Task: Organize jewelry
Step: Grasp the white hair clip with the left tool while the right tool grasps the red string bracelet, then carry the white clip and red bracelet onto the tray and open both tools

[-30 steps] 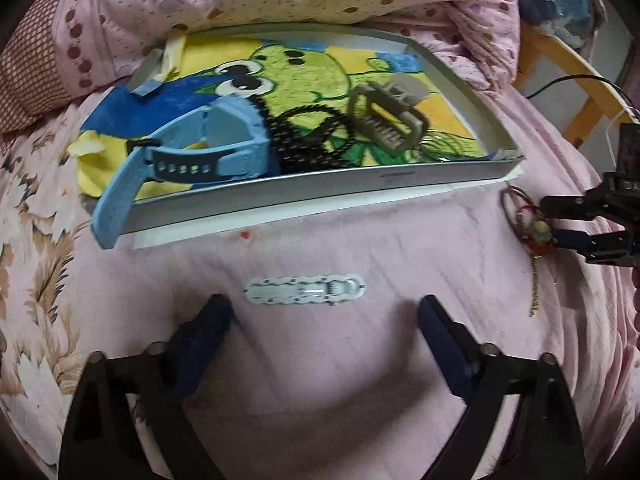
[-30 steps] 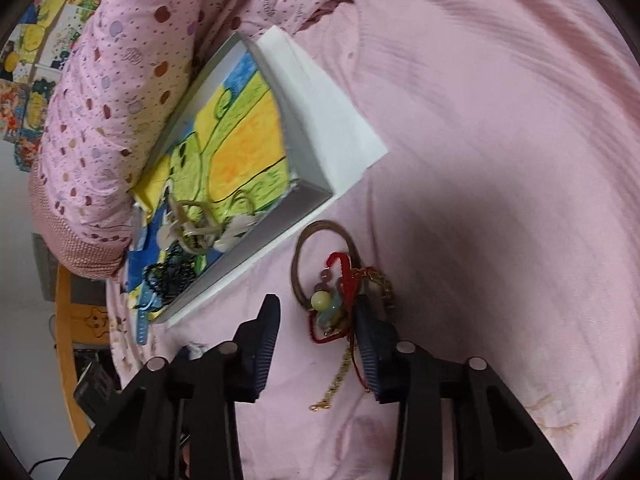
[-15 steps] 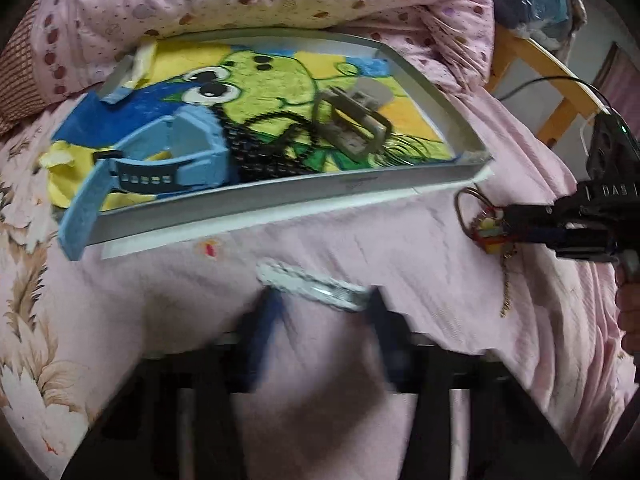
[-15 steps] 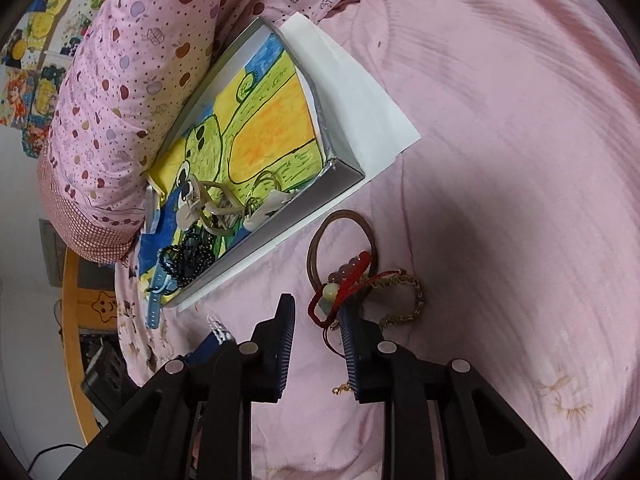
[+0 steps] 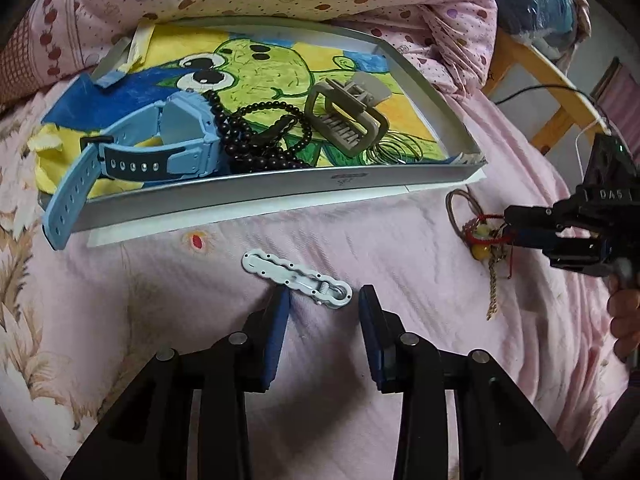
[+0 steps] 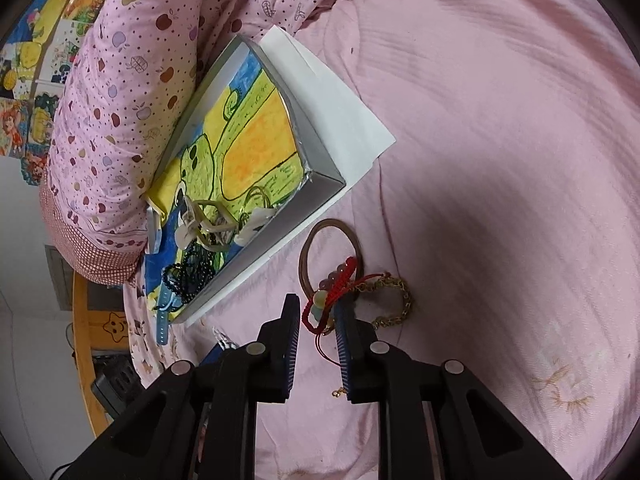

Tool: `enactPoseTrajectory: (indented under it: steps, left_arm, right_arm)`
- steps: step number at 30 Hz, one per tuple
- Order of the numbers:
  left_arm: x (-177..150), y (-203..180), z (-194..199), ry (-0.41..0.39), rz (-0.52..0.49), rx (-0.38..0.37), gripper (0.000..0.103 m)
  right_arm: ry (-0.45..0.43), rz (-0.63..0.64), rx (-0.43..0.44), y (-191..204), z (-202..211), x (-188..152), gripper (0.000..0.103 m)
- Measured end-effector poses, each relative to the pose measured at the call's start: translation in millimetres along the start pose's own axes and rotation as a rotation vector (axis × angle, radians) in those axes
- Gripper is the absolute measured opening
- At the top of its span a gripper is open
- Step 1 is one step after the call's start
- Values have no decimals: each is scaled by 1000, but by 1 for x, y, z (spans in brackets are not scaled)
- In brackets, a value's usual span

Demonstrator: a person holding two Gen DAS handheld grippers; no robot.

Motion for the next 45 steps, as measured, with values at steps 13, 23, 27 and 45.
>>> enactPoseTrajectory:
  steps: [13, 23, 27, 45]
  left_arm:
    - [11, 7, -2, 27, 96, 41, 31]
    - [6, 13, -1, 34, 114, 76, 13]
    - [3, 3, 3, 40, 92, 43, 12]
    - [52, -6, 51, -215, 98, -30, 12]
  right_arm:
    - [5, 16, 7, 6, -3, -1, 6]
    - [13, 51, 69, 28, 1, -8, 5]
    - [-12, 77, 109, 39, 6, -5, 5]
    - [-192, 436, 130, 107, -12, 21, 5]
Point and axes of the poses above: each gripper's, at about its wrist camera, not at the fingertips, and z roughly against the way its jaws point, y to its left, x to its top, the point moved 7 cm from there along -z, roughly the way its jaws point, and after that the axes turned 12 degrees about x, right-handed, at the moved point
